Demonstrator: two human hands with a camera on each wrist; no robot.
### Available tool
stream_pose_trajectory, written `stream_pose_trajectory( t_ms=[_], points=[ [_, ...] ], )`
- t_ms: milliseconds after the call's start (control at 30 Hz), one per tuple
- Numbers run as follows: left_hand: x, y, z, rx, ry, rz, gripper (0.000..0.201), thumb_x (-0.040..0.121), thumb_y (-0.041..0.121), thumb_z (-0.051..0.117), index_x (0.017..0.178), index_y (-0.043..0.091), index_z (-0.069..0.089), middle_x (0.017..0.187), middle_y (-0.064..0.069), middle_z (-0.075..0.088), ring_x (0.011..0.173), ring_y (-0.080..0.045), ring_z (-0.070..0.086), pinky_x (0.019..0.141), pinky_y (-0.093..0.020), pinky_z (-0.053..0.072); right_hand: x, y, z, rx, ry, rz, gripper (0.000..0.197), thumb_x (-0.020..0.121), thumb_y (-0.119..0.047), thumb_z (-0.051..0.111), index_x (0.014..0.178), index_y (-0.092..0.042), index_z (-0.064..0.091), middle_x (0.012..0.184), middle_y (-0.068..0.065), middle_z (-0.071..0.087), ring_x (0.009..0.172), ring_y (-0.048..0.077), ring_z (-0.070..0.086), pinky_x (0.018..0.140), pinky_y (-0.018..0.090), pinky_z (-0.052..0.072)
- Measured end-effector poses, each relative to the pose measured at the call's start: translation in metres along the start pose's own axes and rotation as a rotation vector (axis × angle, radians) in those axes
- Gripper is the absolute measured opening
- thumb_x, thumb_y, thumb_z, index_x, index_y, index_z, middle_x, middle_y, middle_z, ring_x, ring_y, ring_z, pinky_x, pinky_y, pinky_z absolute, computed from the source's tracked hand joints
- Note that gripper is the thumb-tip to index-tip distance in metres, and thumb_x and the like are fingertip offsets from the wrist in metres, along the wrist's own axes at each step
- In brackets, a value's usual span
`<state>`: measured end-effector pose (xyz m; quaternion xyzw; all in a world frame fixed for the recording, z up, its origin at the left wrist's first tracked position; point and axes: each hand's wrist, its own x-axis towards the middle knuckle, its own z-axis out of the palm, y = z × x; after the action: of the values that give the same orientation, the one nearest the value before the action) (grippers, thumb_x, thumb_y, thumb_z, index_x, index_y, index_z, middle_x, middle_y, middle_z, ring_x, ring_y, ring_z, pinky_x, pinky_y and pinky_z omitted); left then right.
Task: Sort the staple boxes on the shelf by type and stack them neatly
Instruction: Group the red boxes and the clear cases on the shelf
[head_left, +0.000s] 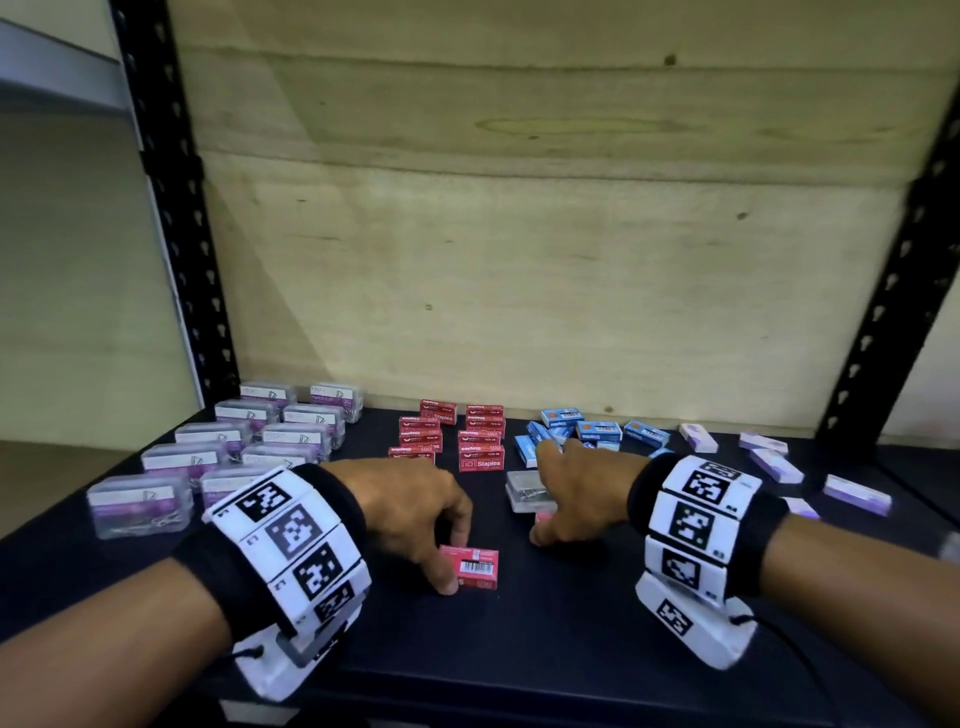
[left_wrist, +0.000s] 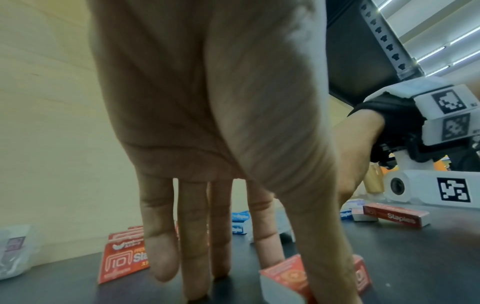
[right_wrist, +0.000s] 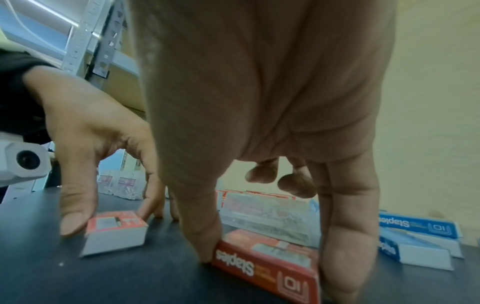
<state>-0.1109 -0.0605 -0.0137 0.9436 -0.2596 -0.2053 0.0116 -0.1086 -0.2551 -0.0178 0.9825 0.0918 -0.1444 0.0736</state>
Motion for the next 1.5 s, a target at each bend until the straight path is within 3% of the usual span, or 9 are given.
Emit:
stream_pose_trajectory(
  t_ms=[367,500,600,700,833,967,1133,1233,1500],
  points=[
    [0.003,-0.006,-0.004,-0.027,0.009,-0.022,0.035,0.075,0.048,0.08,0.104,0.032,0.07,0.099,0.014,0.065,0.094,-0.008,0.06,0.082,-0.026,0.051,-0.01,0.016,-0.004,-0.04,-0.115,-0.001,0.072,0.074,-0.052,0.074,0.124,-0.02,0.033,0.116,0.007,0.058,0.091,0.026,0.066,0.075,0.038,0.057],
    [0.001,-0.01,-0.008,-0.028,-0.013,0.0,0.032,0.083,0.049,0.073,0.111,0.035,0.072,0.106,0.017,0.069,0.096,-0.003,0.061,0.088,-0.024,0.049,-0.016,0.022,-0.012,0.118,-0.134,-0.08,0.045,0.076,-0.046,0.07,0.108,-0.03,0.043,0.1,0.001,0.067,0.079,0.019,0.067,0.071,0.035,0.055],
    [0.0,-0.015,-0.009,-0.02,0.001,0.024,0.032,0.091,0.047,0.064,0.119,0.034,0.07,0.11,0.019,0.07,0.094,0.001,0.061,0.084,-0.017,0.045,-0.018,0.021,-0.019,0.301,-0.105,-0.167,0.023,0.089,-0.038,0.06,0.107,-0.024,0.058,0.084,-0.004,0.067,0.065,0.013,0.063,0.067,0.025,0.052],
    [0.0,-0.019,-0.009,0.001,0.011,0.027,0.031,0.097,0.045,0.055,0.12,0.031,0.069,0.11,0.018,0.07,0.096,-0.002,0.063,0.087,-0.02,0.048,-0.013,0.02,-0.021,0.378,-0.063,-0.203,0.022,0.094,-0.03,0.054,0.104,-0.012,0.063,0.082,-0.003,0.067,0.07,0.018,0.069,0.07,0.022,0.051],
    [0.0,-0.026,-0.009,0.067,0.036,0.024,0.031,0.101,0.042,0.048,0.12,0.027,0.067,0.112,0.012,0.068,0.098,-0.007,0.061,0.091,-0.028,0.05,-0.003,0.021,-0.019,0.52,-0.013,-0.278,0.012,0.095,-0.012,0.054,0.098,-0.006,0.064,0.085,0.002,0.072,0.081,0.02,0.072,0.086,0.036,0.059],
    [0.0,-0.038,-0.009,0.107,0.07,-0.007,0.032,0.101,0.043,0.045,0.121,0.026,0.065,0.114,0.009,0.067,0.093,-0.007,0.058,0.09,-0.029,0.049,0.002,0.019,-0.021,0.64,0.029,-0.341,0.015,0.094,-0.001,0.06,0.102,-0.014,0.062,0.091,-0.003,0.07,0.074,0.007,0.068,0.071,0.018,0.055],
    [0.004,-0.054,-0.013,0.117,0.101,-0.07,0.032,0.102,0.044,0.045,0.121,0.026,0.064,0.116,0.006,0.066,0.094,-0.01,0.058,0.094,-0.032,0.049,0.012,0.013,-0.028,0.47,0.103,-0.355,0.031,0.094,-0.012,0.063,0.122,-0.024,0.062,0.109,-0.005,0.07,0.083,0.01,0.068,0.07,0.012,0.049],
    [0.007,-0.061,-0.016,0.104,0.12,-0.08,0.032,0.102,0.042,0.045,0.121,0.024,0.063,0.116,0.005,0.065,0.094,-0.009,0.055,0.093,-0.03,0.047,0.021,0.006,-0.033,0.372,0.135,-0.363,0.027,0.094,-0.016,0.063,0.119,-0.024,0.067,0.1,-0.007,0.069,0.069,-0.003,0.055,0.062,0.007,0.041],
    [0.023,-0.066,-0.02,-0.047,0.109,-0.117,0.019,0.102,0.037,0.048,0.095,0.026,0.061,0.089,0.004,0.073,0.069,-0.008,0.066,0.081,-0.029,0.056,0.048,-0.007,-0.042,0.4,0.211,-0.346,0.023,0.088,-0.018,0.071,0.103,-0.029,0.057,0.084,-0.017,0.058,0.072,-0.001,0.056,0.065,0.014,0.042]
  ],
)
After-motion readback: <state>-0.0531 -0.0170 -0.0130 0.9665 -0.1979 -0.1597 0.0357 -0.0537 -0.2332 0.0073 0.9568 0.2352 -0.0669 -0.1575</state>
